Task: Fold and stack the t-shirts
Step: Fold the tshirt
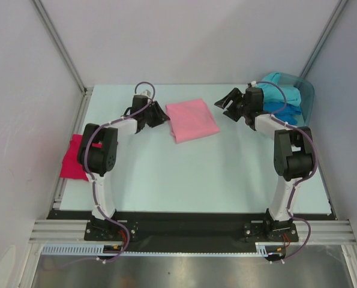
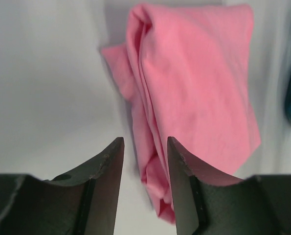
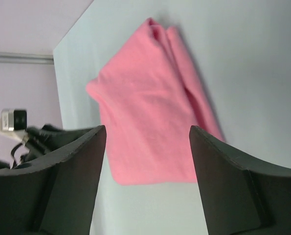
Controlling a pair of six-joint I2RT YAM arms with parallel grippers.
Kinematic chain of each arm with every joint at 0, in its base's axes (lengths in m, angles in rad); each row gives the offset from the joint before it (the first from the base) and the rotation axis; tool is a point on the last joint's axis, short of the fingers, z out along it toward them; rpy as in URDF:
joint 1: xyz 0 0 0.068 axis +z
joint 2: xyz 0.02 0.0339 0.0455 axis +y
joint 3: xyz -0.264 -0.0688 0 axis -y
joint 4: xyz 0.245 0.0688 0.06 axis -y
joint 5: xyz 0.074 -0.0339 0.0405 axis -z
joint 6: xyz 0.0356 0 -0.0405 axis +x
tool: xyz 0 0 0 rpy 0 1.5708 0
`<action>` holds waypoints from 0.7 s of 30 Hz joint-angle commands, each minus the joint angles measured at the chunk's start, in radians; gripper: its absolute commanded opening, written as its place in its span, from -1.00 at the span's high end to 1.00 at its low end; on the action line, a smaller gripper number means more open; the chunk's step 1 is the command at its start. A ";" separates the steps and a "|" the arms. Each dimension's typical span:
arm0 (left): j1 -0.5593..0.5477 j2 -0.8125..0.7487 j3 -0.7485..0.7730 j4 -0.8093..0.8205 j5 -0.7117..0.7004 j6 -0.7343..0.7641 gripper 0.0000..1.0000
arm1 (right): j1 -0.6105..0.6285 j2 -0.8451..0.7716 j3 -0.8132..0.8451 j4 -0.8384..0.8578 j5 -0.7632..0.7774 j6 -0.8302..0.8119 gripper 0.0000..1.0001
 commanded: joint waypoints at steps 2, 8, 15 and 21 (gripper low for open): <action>-0.012 -0.144 -0.141 0.113 0.009 -0.019 0.07 | -0.045 0.058 0.021 0.032 -0.034 -0.018 -0.49; -0.012 -0.176 -0.228 0.170 0.018 -0.033 0.07 | -0.071 0.185 0.067 0.034 -0.088 -0.019 -0.50; -0.012 -0.133 -0.241 0.248 0.052 -0.059 0.06 | -0.058 0.300 0.151 0.036 -0.158 -0.002 -0.49; -0.012 -0.060 -0.222 0.351 0.126 -0.119 0.03 | -0.033 0.361 0.207 0.032 -0.204 0.007 -0.48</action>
